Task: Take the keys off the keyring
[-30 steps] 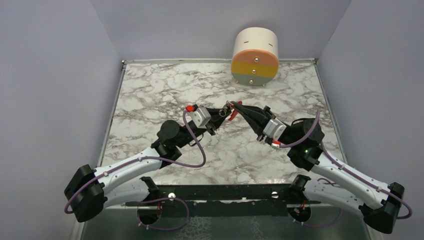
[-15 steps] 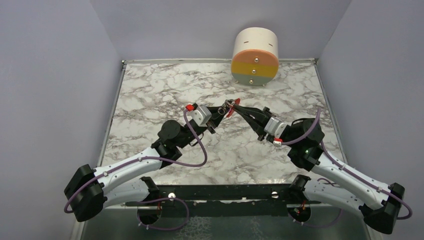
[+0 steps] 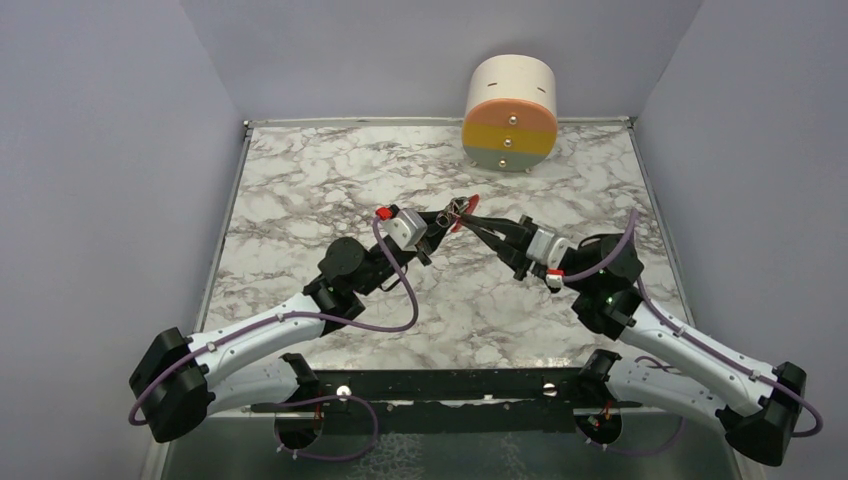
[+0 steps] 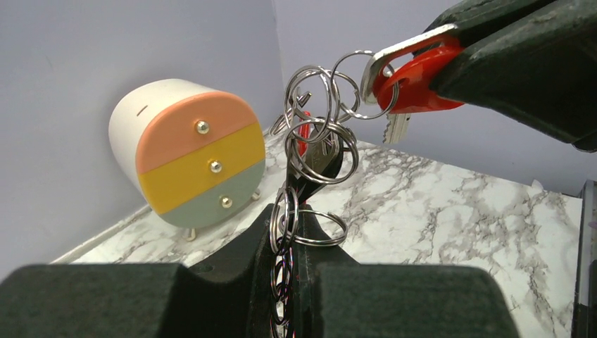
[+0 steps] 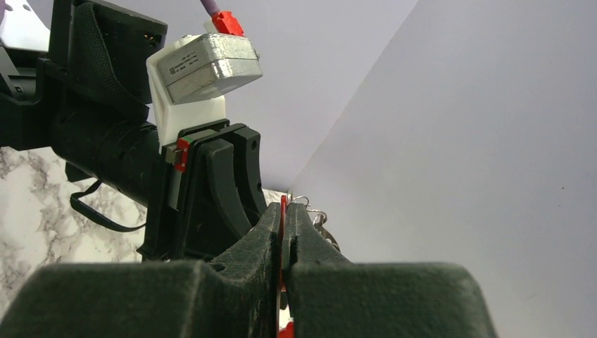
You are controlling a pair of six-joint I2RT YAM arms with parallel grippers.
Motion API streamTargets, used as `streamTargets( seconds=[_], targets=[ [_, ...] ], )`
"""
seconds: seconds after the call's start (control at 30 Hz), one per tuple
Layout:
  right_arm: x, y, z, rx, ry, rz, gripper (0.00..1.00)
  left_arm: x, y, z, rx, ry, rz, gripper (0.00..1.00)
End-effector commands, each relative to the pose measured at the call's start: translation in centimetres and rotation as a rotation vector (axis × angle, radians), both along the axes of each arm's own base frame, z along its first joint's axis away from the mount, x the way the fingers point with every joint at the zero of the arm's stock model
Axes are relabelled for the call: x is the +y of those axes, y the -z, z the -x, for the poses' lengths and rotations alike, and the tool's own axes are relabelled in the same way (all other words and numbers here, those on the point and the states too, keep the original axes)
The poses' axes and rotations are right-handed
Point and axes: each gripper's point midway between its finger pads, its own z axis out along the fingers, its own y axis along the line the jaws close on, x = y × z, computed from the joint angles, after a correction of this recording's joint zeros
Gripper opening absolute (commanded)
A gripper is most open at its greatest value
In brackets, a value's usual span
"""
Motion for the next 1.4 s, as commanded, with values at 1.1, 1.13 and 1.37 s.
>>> streamTargets(
  seconds=[1.1,1.13,1.37],
  targets=[
    [2.4,2.1,2.7,0.109,-0.202,0.108,0.02,2.5,-1.3,-1.9,-0.013,-0.143,0.006,0.0],
    [2.4,2.3,2.6,0.113,-0.2,0.113,0.02,2.6,-1.4,-1.8,-0.017,-0.143,0.008,0.0],
    [1.9,2.8,2.1,0.124,-0.161,0.112,0.02,3.0,-2.4,-1.6,-0.042,-0.152,0.019,0.0]
  ],
)
